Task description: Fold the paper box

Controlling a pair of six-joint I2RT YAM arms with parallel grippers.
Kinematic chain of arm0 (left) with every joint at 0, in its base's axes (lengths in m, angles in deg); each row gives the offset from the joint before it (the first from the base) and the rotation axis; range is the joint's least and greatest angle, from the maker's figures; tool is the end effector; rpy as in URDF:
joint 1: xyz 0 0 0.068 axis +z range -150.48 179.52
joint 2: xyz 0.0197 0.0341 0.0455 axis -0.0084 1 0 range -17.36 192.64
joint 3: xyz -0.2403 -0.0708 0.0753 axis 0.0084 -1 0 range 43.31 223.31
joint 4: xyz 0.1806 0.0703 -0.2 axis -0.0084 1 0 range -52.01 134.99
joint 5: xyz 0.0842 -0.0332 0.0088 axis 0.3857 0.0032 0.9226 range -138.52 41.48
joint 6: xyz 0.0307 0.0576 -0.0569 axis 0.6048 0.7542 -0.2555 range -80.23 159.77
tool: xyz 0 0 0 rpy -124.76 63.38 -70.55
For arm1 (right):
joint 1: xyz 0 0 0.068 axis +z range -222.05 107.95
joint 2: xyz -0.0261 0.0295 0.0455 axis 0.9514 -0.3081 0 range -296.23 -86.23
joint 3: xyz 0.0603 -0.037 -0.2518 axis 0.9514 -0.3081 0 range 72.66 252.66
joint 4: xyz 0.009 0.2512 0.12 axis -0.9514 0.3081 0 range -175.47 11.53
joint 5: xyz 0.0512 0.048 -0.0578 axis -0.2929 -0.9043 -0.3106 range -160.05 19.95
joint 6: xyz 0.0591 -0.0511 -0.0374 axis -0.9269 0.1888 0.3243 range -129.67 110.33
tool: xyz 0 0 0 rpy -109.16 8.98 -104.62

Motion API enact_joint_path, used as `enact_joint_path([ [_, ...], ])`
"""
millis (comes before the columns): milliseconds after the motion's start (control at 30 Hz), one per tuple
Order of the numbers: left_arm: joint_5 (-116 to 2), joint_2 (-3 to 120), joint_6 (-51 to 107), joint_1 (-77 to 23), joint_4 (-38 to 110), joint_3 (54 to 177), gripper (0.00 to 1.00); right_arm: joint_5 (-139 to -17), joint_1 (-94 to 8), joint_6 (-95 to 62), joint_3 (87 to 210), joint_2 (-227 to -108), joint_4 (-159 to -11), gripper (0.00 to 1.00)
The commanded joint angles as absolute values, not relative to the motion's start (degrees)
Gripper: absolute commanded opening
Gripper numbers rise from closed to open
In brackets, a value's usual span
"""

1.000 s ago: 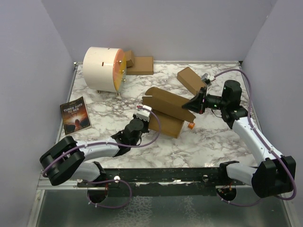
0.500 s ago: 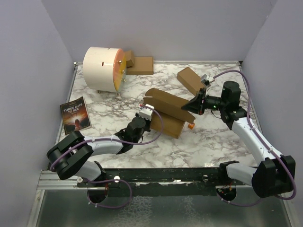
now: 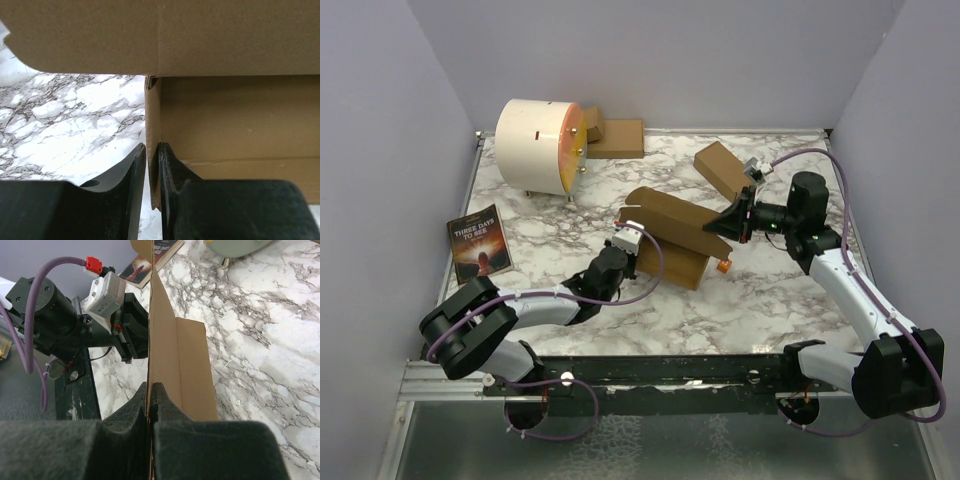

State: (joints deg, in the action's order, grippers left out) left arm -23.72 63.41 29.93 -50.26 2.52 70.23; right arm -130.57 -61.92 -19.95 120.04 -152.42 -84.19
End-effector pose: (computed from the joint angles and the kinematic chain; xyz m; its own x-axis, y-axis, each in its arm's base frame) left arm 0.2307 -0.2231 0.1403 -0.2753 0.0853 -0.9576 0.3951 0.9181 -0.0318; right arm 0.2752 0.1170 0.2778 -0.4919 0.0013 -0.8707 -0.8167 0.3460 0.4619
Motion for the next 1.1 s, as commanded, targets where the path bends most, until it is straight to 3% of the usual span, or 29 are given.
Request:
enact_joint_path([
  [0, -23.3, 63.3, 28.7, -49.5, 2.6, 69.9, 0.22, -131.1, -61.8, -19.5, 119.6, -151.1, -86.3, 0.01],
  [200, -24.1, 65.3, 28.5, -49.4, 2.9, 71.4, 0.22, -131.2, -61.8, -19.8, 119.6, -151.1, -86.5, 0.01],
  [433, -24.6, 68.5, 30.9, -49.3, 5.1, 74.2, 0.00, -130.6, -61.8, -19.3, 119.6, -150.9, -86.1, 0.01],
  [800, -22.4, 68.0, 33.2, -49.4, 9.4, 75.0, 0.00, -129.5, -61.8, -19.1, 119.6, -151.1, -85.7, 0.01],
  [900, -22.7, 67.3, 31.3, -49.4, 10.9, 76.1, 0.14, -129.5, -61.8, -19.2, 119.6, -151.2, -85.7, 0.01],
  [1067, -23.6, 66.1, 29.6, -49.3, 12.3, 77.1, 0.18, -129.4, -61.8, -19.0, 119.4, -151.3, -85.7, 0.01],
])
